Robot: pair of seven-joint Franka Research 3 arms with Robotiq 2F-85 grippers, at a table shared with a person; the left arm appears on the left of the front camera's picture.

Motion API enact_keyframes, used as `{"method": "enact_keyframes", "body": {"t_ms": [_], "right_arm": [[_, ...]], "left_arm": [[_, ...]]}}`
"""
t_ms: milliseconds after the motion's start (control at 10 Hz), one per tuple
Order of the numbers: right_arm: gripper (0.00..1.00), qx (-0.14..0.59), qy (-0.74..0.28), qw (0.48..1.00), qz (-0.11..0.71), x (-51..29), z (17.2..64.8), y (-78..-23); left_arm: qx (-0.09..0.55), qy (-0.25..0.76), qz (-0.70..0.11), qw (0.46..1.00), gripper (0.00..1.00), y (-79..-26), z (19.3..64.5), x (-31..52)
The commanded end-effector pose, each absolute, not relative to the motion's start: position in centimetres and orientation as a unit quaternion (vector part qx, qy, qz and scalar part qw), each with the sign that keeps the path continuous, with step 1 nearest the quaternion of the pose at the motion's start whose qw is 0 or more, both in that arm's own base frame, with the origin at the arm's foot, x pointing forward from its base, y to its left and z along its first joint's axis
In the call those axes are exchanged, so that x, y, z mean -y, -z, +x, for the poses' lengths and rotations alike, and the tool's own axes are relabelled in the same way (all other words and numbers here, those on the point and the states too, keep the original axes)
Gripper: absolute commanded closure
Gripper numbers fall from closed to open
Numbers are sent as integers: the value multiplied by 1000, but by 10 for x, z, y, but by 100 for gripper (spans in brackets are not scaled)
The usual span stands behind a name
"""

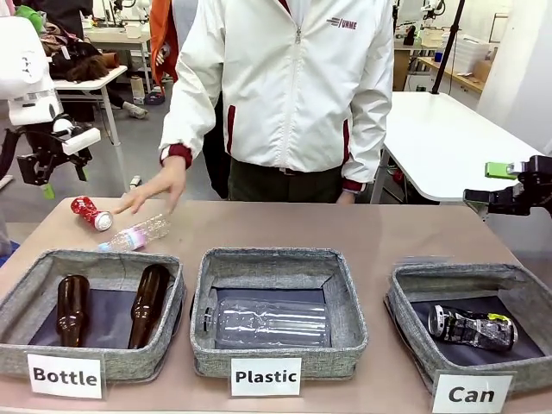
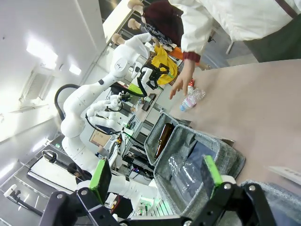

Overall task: Sort the can waste into the basket.
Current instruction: Pick up the can waste from the table and place it in the right Fabric basket.

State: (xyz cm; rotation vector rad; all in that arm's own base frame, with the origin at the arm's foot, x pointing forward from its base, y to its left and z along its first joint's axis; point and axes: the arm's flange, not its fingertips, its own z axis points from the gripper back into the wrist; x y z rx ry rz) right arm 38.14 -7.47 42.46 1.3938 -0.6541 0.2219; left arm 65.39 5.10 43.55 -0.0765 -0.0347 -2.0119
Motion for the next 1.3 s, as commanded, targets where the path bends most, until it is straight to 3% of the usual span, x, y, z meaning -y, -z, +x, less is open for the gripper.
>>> {"method": "enact_keyframes", "body": {"t_ms": [0,200,400,700,900,1200], "right_arm": [[0,299,-110,711,627,76,382,-426],[0,299,-110,711,627,76,382,-426],[0,299,-110,711,627,76,382,-426],[0,299,-110,711,627,76,382,-426],[0,299,-110,711,627,76,382,-426],[0,299,-110,711,627,76,382,-426]], "left_arm": [[50,860,-62,504,0,-442,662,-88],[180,821,-165,516,0,-473,616,-210],[271,785,-230,507,0,-482,545,-315],[352,731,-247,531,0,-449,484,-348],[356,723,-250,537,0,-444,482,-346],[299,774,-229,509,0,-464,519,-291]]}}
